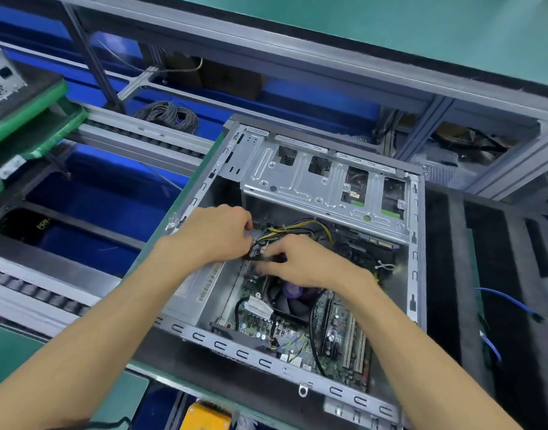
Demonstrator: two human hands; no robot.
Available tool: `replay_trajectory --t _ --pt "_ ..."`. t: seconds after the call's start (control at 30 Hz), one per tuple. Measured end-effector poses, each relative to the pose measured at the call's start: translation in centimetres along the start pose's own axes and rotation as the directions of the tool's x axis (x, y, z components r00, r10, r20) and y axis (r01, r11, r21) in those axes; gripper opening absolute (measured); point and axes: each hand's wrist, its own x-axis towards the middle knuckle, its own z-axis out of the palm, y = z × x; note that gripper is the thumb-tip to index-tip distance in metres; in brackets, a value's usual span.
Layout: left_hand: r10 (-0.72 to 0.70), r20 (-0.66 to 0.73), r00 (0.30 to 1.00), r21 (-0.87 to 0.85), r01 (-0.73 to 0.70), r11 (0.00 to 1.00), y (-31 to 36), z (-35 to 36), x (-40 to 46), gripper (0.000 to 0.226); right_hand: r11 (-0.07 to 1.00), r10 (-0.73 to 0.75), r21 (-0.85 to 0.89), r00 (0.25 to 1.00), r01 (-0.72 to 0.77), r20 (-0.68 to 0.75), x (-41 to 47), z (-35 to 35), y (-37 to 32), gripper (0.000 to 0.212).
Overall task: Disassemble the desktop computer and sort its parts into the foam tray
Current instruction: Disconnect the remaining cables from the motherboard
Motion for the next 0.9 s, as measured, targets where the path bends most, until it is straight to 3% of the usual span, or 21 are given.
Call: replay_trajectory --t 0.07,0.13,0.27,0.33,0.47,0.6,0.7,0.8,0.9 --pt "-0.003 0.120 0.993 0.069 -0.005 0.998 0.5 -0.4 1.3 0.026 0.998 0.003 0.062 0.994 -0.010 0.106 -1.3 -1.3 0.7 0.014" --pt "0.016 0.201 0.979 0.091 -0.035 0.995 1.6 -0.2 2.7 0.012 0.991 0.016 0.131 0.988 -0.036 0.152 -2.0 -2.3 1.2 0.027" --pt "0.077 0.425 0.902 0.005 -0.088 0.996 2.6 0.3 5.1 0.010 0.973 0.096 0.204 0.993 -0.109 0.074 -2.0 -3.2 2.3 0.040" --pt "0.086 0.410 0.908 -0.072 -0.061 0.996 2.0 0.5 5.5 0.010 0.965 0.120 0.231 0.993 -0.121 0.019 -1.9 -3.1 2.6 0.038" --pt "0.068 0.418 0.906 -0.147 -0.007 0.989 1.8 0.4 5.2 0.027 0.964 0.187 0.210 0.976 -0.161 -0.111 -1.2 -2.0 3.3 0.015" --pt "0.068 0.453 0.889 -0.103 -0.024 0.994 2.5 0.0 4.9 0.033 0.977 0.196 0.113 0.969 -0.181 -0.147 -0.5 -1.4 3.5 0.044" --pt "0.058 0.430 0.901 -0.190 0.027 0.981 2.2 -0.2 4.7 0.029 0.979 0.202 0.009 0.977 -0.202 -0.071 -0.3 -1.0 3.4 0.062" --pt "0.045 0.444 0.895 -0.266 0.084 0.960 2.3 -0.6 4.5 0.037 0.977 0.208 -0.046 0.978 -0.208 -0.010 -0.1 -1.3 3.5 0.057" --pt "-0.003 0.445 0.896 -0.309 0.157 0.938 2.1 -0.6 4.6 0.031 0.976 0.213 -0.045 0.977 -0.214 -0.024 0.1 -1.6 3.6 0.047"
